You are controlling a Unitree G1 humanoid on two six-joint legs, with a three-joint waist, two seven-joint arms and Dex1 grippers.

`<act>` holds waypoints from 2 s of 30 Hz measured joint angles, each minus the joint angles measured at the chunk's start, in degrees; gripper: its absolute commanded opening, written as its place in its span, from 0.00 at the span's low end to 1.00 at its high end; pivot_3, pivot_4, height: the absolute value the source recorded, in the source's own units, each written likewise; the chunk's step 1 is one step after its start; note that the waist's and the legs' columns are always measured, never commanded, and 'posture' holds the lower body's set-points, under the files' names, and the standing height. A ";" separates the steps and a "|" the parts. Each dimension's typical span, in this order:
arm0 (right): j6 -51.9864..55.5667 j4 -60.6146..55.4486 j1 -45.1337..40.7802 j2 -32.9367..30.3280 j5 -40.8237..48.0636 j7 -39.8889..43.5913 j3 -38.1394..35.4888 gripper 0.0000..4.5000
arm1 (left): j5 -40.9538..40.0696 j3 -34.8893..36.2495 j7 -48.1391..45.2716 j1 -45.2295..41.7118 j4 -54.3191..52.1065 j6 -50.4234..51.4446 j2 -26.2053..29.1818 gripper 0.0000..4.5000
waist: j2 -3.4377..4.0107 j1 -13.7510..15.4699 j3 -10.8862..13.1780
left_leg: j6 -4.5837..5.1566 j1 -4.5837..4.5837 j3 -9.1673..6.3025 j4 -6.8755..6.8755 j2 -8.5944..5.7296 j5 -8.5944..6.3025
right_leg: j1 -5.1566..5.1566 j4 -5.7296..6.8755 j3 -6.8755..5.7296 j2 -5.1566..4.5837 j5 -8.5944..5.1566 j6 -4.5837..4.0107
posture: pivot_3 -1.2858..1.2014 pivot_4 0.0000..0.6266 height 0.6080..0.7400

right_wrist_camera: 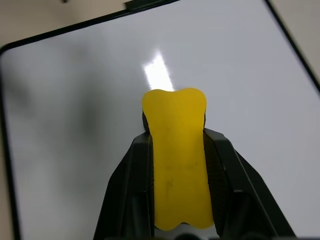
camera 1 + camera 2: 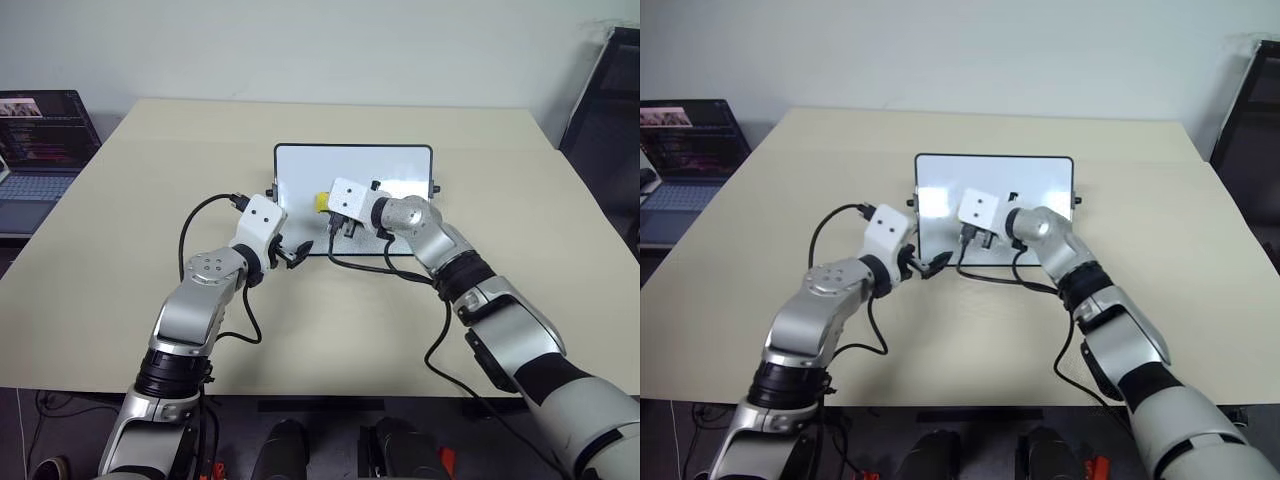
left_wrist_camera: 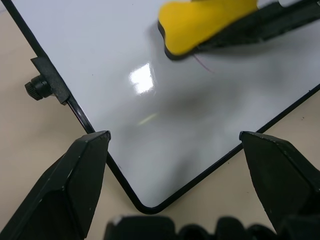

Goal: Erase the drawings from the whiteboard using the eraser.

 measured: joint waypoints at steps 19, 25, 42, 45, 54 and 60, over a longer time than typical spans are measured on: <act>-3.00 -1.17 1.50 -2.31 -4.86 0.10 3.59 0.22 | 0.07 -0.70 -0.23 0.69 0.00 -0.09 -0.01 1.00 | -0.01 -0.40 0.00 | -0.03 0.47 0.12 0.02 -0.02 0.13 | 0.20 0.42 0.14 0.03 -0.01 0.00 | 0.52 0.24 1.00; -3.58 1.85 -1.17 -1.67 -5.49 -4.19 1.95 0.22 | 0.08 -0.98 -0.28 1.45 -0.01 -0.06 0.08 1.00 | -0.01 -0.79 0.00 | -0.04 0.44 0.16 -0.06 -0.02 0.15 | 0.16 0.40 0.18 0.03 -0.02 -0.02 | 0.52 0.24 1.00; -2.81 -1.45 0.94 -0.48 -5.59 2.45 2.90 0.22 | 0.05 -1.16 -0.20 2.29 -1.88 0.91 0.17 1.00 | -0.01 -1.31 0.00 | -0.05 0.45 0.14 -0.07 0.00 0.16 | 0.13 0.42 0.17 0.05 -0.03 -0.03 | 0.52 0.24 1.00; -2.85 -1.36 0.92 1.06 -5.71 2.15 3.18 0.22 | 0.07 -1.26 -0.19 2.28 -1.88 1.19 0.17 1.00 | -0.01 -1.30 0.01 | -0.06 0.37 0.16 -0.12 0.00 0.15 | 0.03 0.40 0.18 0.05 -0.04 -0.03 | 0.52 0.24 1.00; -1.72 -0.24 0.62 3.15 -6.67 2.06 3.30 0.22 | 0.06 -1.62 -0.13 2.29 -2.19 1.40 0.14 1.00 | -0.01 -1.30 0.02 | -0.07 0.33 0.09 -0.13 -0.01 0.14 | 0.04 0.33 0.17 0.03 -0.05 -0.06 | 0.52 0.24 1.00; -1.59 1.52 -0.84 1.46 -5.69 1.96 2.49 0.22 | 0.06 -1.69 -0.10 2.29 -2.23 1.40 0.09 1.00 | -0.01 -0.99 0.02 | -0.07 0.34 0.03 -0.10 -0.05 0.15 | 0.09 0.35 0.16 0.02 -0.05 -0.06 | 0.52 0.24 1.00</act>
